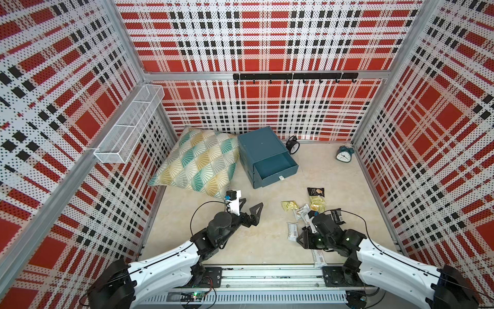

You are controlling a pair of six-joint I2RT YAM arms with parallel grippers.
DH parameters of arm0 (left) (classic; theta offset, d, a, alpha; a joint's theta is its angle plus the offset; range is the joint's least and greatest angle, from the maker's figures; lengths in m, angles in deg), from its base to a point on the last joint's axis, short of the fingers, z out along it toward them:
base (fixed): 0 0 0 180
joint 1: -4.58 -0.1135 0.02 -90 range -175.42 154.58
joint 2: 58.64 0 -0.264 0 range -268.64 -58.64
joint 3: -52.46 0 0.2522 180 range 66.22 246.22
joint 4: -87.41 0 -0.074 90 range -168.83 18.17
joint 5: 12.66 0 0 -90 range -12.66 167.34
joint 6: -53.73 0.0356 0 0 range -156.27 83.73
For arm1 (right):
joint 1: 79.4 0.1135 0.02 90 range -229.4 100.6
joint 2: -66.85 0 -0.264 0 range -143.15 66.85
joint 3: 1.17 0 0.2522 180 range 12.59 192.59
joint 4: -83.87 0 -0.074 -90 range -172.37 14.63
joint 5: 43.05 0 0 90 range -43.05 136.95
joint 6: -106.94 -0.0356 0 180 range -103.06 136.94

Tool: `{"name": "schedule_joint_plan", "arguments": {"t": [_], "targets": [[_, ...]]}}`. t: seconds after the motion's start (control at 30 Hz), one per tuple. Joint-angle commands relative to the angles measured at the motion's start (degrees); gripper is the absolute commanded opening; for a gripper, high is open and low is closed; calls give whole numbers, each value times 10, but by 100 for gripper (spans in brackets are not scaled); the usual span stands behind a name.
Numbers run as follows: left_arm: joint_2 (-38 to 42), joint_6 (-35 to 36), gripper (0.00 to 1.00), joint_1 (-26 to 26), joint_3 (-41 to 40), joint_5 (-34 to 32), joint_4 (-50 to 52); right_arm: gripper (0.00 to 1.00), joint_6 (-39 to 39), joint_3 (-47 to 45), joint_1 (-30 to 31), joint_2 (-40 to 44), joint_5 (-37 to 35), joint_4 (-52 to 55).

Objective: Place the cookies into the drawer by color
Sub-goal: Pick up the cookie at the center of the board.

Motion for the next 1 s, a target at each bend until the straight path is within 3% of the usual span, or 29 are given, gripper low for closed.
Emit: {"name": "schedule_joint_plan", "arguments": {"t": [0.0, 0.3, 0.47, 0.7, 0.97], "targets": [[-3, 28, 100, 3, 0, -7, -56, 41, -5, 3, 7, -25, 8, -33], [-4, 32, 100, 3, 2, -2, -56, 36, -6, 25, 24, -95, -10, -45], [5, 34, 100, 3, -4, 0, -64, 26, -8, 27, 25, -116, -33, -46], [26, 44, 99, 3, -16, 27, -87, 1, -6, 29, 28, -61, -48, -33], [68, 48, 100, 4, -26, 64, -99, 0, 17, 82, 30, 19, -76, -1]]}}
